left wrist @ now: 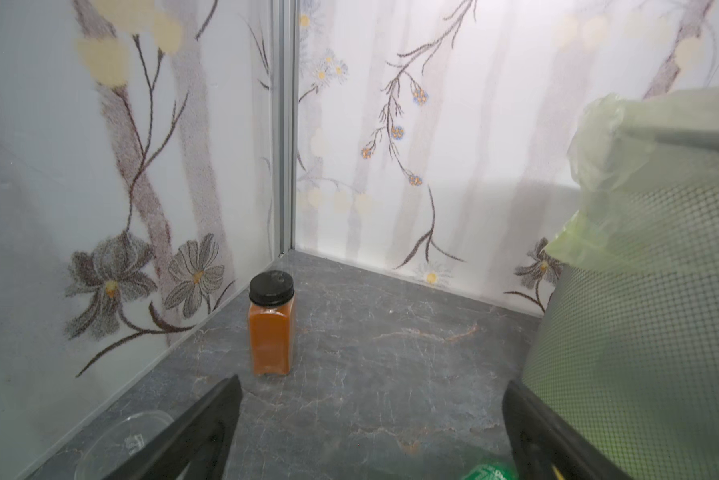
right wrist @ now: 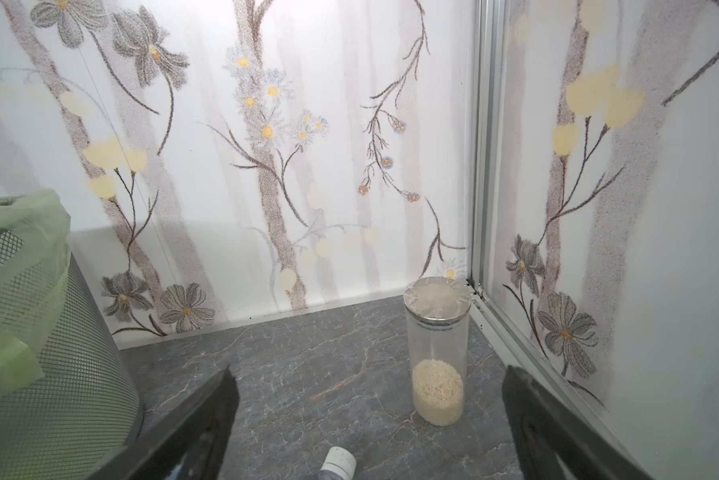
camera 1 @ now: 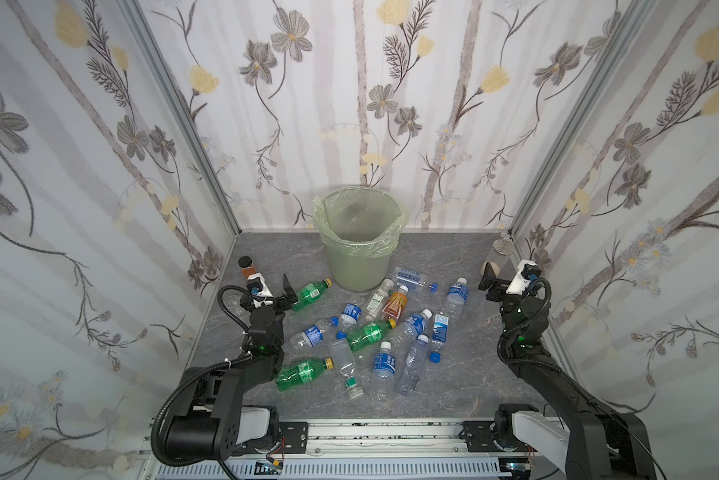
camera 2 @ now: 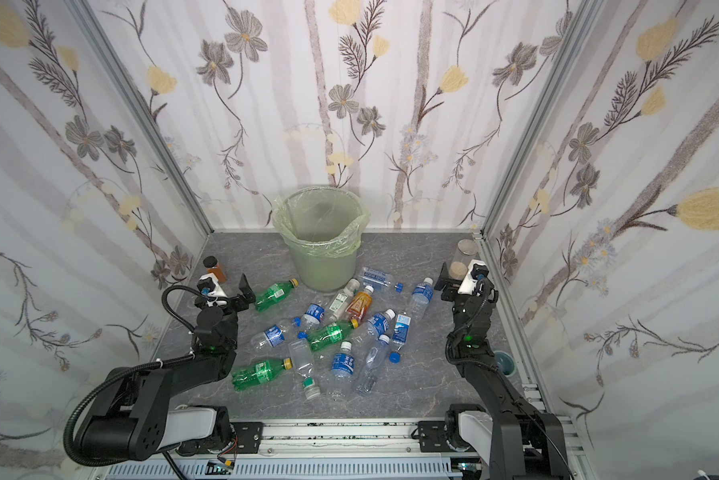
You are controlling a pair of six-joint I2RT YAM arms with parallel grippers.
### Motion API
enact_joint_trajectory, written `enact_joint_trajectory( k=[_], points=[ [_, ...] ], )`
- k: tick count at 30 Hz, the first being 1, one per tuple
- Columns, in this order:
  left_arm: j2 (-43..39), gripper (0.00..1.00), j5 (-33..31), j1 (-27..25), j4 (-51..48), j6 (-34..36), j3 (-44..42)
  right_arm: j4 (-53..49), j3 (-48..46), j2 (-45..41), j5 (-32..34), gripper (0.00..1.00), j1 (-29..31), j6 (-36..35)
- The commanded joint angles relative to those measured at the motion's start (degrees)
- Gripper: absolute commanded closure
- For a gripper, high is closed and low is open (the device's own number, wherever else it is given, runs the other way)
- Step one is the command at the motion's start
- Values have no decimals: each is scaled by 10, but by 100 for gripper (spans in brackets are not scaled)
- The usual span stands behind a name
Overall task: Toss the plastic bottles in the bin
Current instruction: 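Grasp the Pocari Sweat bottle with the right gripper while the left arm advances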
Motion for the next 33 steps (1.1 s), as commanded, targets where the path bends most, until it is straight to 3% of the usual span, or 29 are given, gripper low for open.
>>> enact_joint_trajectory(
  k=[1,8,14,24,33],
  points=[
    [-44,0,-40,-8,-135,-15,43,-213,58,-8,26,0,11,59],
    [-88,0,-7,-18,-354,-70,131,-414,172,32,3,0,21,110],
    [-104,0,28,-20,-538,-89,202,-533,255,95,-60,1,22,117],
    [-136,0,131,-19,-645,-114,248,-559,293,200,-120,7,23,121],
    [-160,0,154,-19,-693,-105,238,-544,310,283,-139,10,23,131]
  ],
)
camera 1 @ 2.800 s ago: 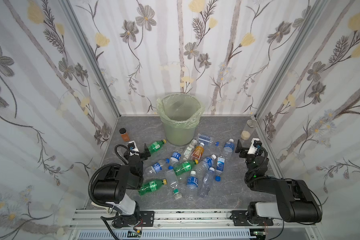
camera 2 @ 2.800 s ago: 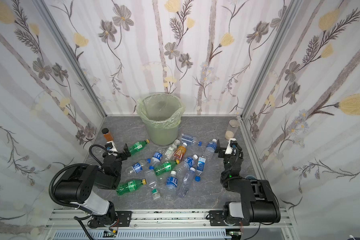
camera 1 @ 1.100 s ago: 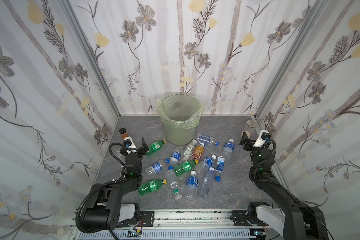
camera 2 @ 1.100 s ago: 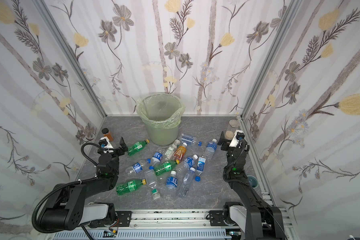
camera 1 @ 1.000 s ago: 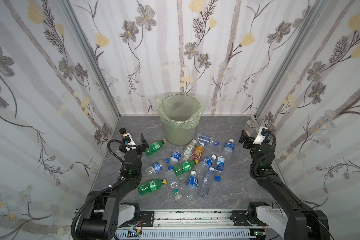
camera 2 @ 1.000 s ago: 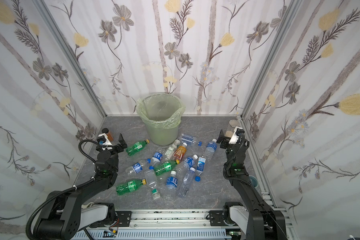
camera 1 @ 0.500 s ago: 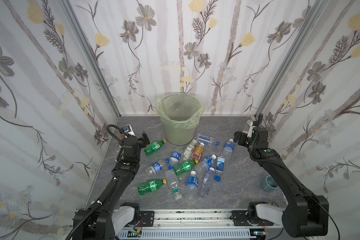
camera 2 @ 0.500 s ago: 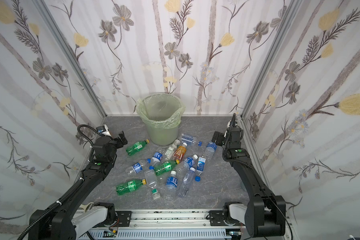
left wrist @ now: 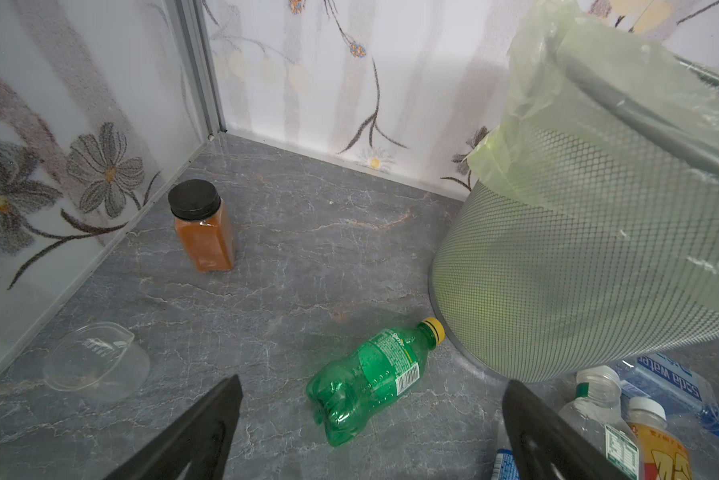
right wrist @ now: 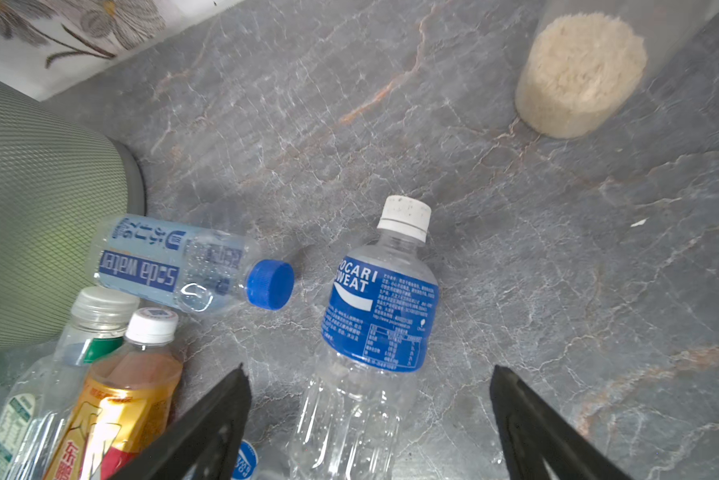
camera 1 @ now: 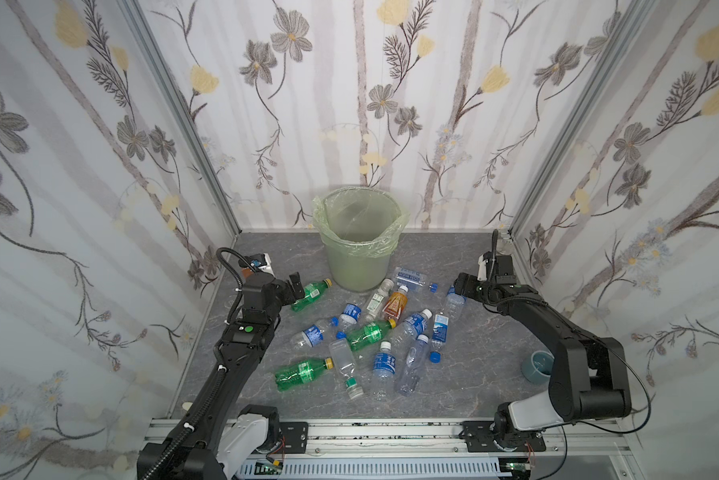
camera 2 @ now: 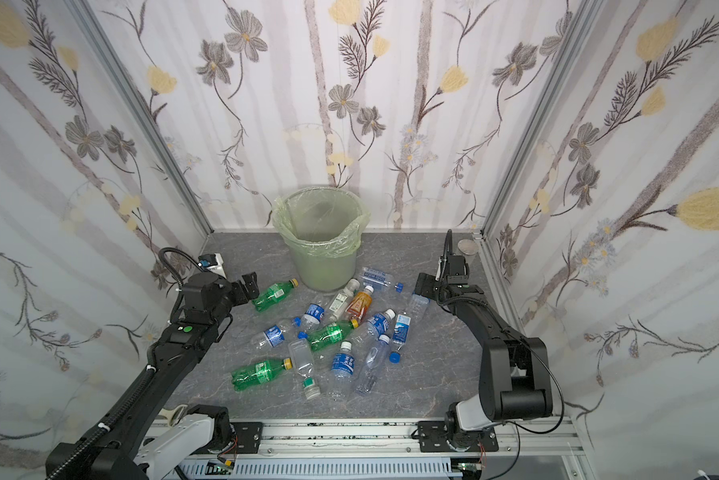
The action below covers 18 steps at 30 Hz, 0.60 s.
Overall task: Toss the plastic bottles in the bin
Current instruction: 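Grasp the Pocari Sweat bottle with the right gripper while the left arm advances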
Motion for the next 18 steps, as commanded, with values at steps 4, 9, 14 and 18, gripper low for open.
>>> enact_joint_trajectory(
  k=[4,9,14,18],
  points=[
    [-17,0,29,1,-39,-1,-12,8,27,46,-22,12,3,8],
    [-33,0,37,1,-57,-1,-18,5,41,83,-14,15,5,10],
    [-38,0,46,0,-66,-2,-18,-4,56,118,-10,19,6,11],
    [-34,0,54,1,-72,-1,-15,-13,58,134,-3,22,10,14]
  ],
)
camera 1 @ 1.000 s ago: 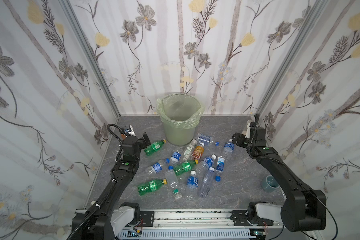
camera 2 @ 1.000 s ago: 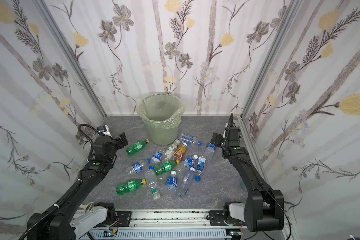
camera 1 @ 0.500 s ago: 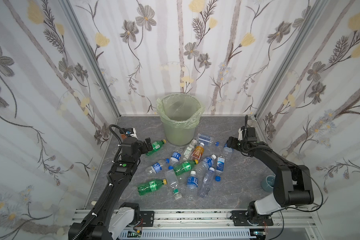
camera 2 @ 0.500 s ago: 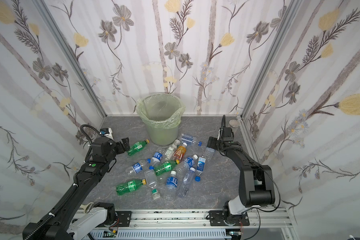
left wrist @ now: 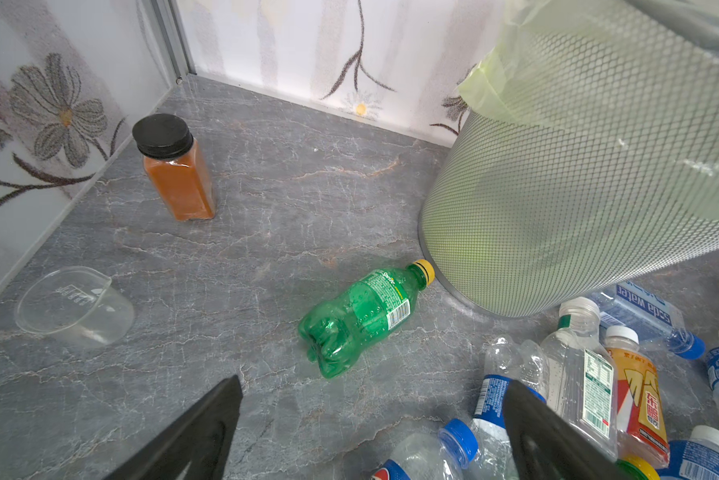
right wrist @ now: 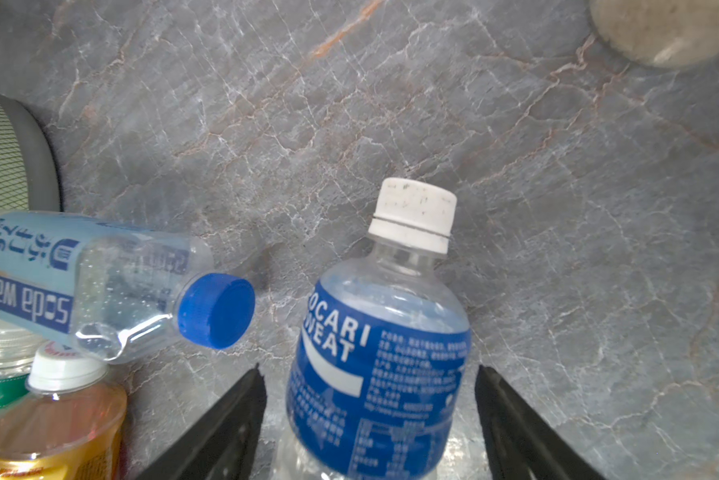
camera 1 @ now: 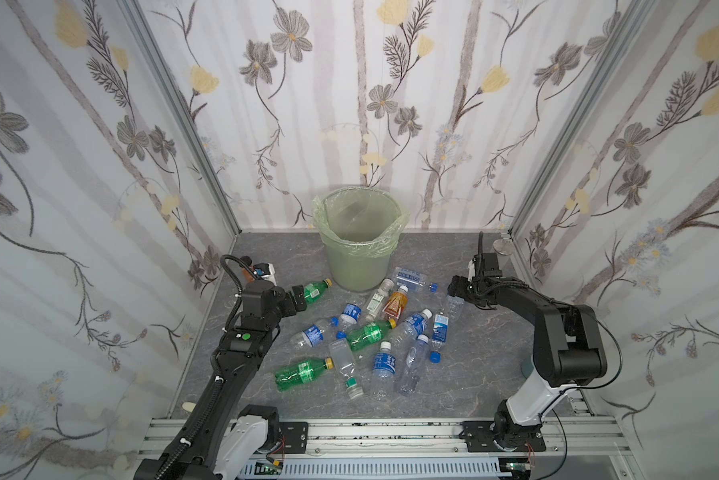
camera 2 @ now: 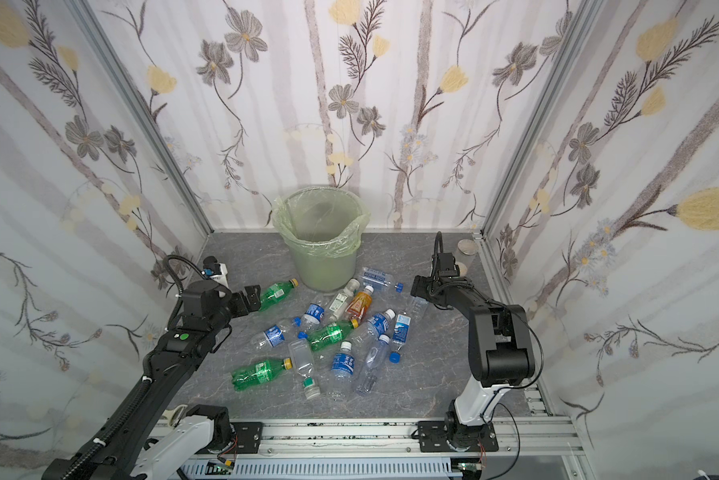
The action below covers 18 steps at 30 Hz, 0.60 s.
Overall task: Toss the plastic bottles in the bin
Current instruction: 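Grasp the Pocari Sweat bottle with the right gripper while the left arm advances, then lift the Pocari bottle with the right gripper and release it over the wastebasket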
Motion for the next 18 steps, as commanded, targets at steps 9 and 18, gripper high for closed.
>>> enact_joint_trajectory(
  k=[9,18],
  points=[
    [-12,0,18,1,-14,-8,2,-6,7,26,11,27,14,9],
    [-12,0,17,1,-24,-9,0,-5,-1,18,29,38,15,8]
  ],
)
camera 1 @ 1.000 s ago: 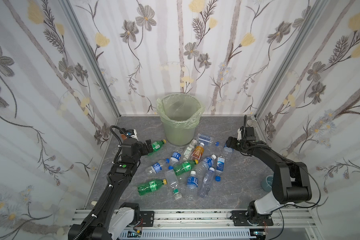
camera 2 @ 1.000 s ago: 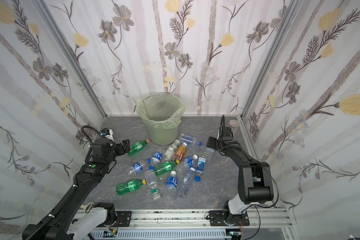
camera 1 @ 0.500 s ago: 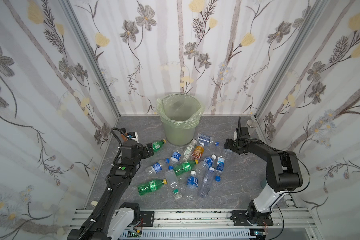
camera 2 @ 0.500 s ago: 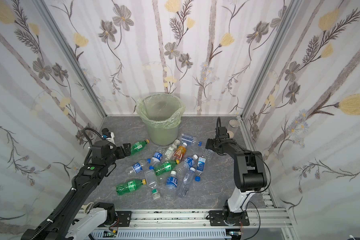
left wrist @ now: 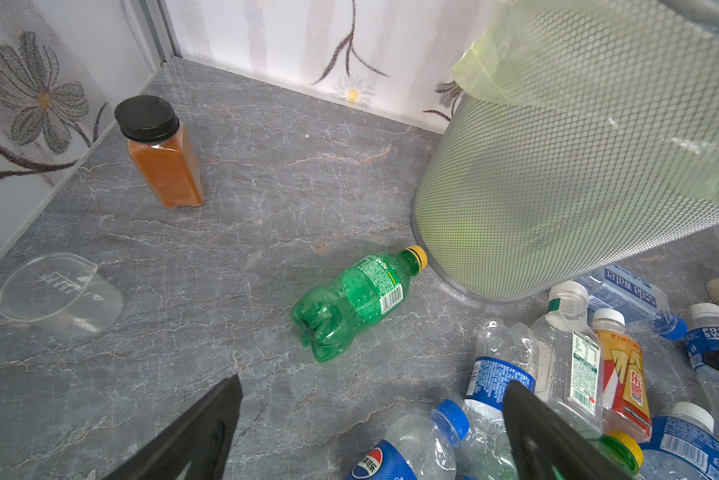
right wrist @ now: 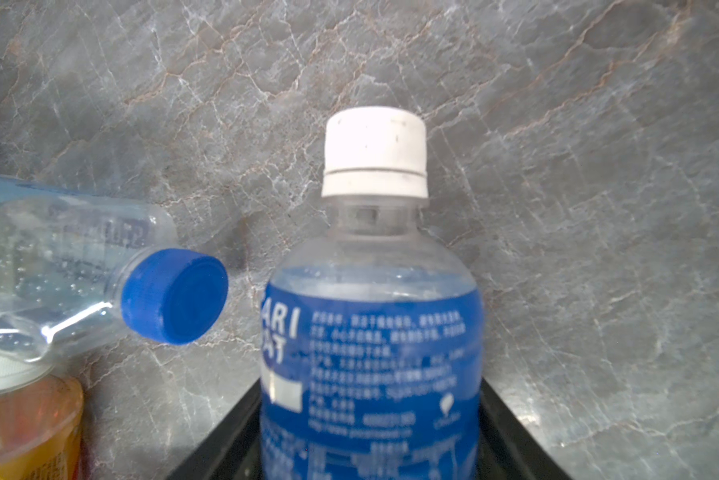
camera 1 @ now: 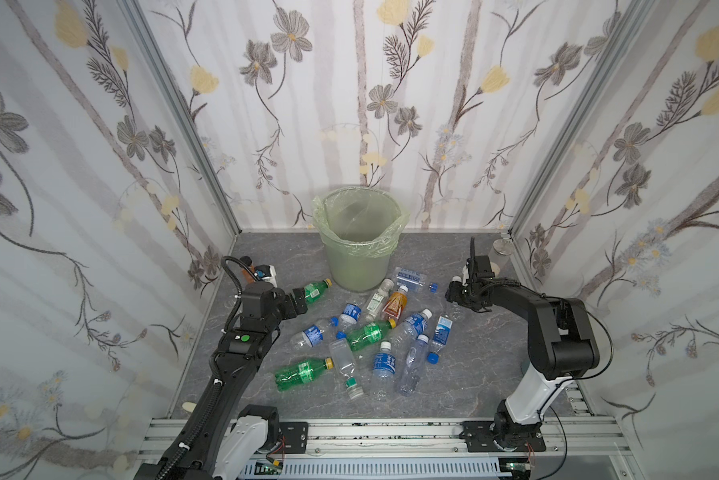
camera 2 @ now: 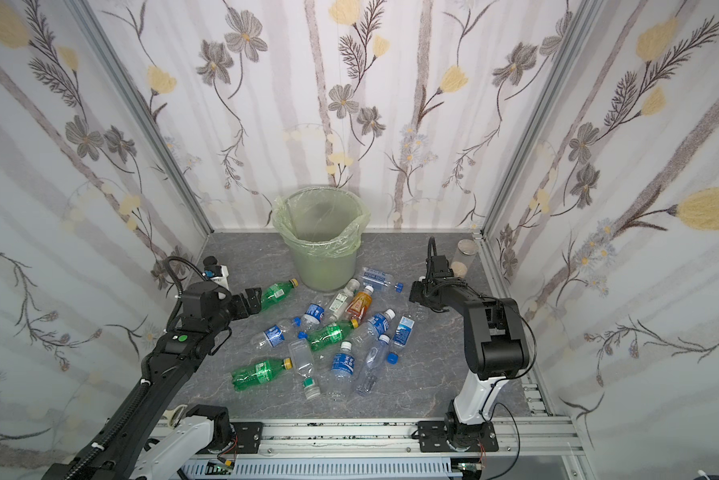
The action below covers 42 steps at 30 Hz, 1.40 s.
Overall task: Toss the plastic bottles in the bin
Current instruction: 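Lift the Pocari bottle with the right gripper and release it over the wastebasket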
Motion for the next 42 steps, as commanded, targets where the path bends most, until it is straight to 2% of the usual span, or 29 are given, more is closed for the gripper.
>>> enact_joint_trajectory(
  k=[1,12,17,24,31,37,40,41,42],
  points=[
    [-1,0,-1,1,-4,-7,0,5,-4,-13,21,39,1,5],
    [-11,0,-21,2,-7,-13,-4,-12,-14,-104,44,44,1,-25],
    [-1,0,-17,3,-7,-12,-5,-19,-26,-172,17,47,9,-76],
    [1,0,-16,3,-10,-5,-9,-53,-13,-268,-14,48,52,-147],
    [0,0,-14,3,-17,-1,-4,-88,28,-283,-46,48,115,-202],
    [0,0,-7,3,-19,-3,0,-42,137,-236,-133,51,185,-208],
    [0,0,0,3,-19,-7,1,-4,267,-162,-167,51,219,-190],
    [0,0,2,3,-19,-10,1,14,323,-127,-161,49,229,-170],
    [0,0,3,3,-19,-12,1,42,376,-91,-145,42,234,-141]
  ],
)
